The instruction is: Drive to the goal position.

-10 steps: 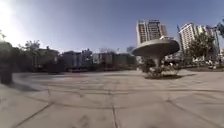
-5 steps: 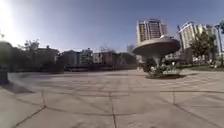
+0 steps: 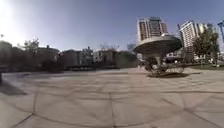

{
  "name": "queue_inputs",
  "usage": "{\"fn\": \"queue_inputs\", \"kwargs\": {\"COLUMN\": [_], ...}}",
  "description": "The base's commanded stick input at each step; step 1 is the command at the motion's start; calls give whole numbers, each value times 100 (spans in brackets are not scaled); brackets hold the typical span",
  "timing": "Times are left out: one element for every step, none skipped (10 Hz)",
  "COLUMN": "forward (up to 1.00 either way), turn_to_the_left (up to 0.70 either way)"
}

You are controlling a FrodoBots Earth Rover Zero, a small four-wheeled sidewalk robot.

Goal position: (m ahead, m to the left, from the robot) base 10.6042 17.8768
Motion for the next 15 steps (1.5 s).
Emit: {"fn": "queue_inputs", "kwargs": {"forward": [70, 70, 70, 70, 70, 70, 70, 70, 70, 70, 70, 70, 70, 70, 70], "turn_to_the_left": [0, 0, 0, 0, 0, 0, 0, 0, 0, 0, 0, 0, 0, 0, 0]}}
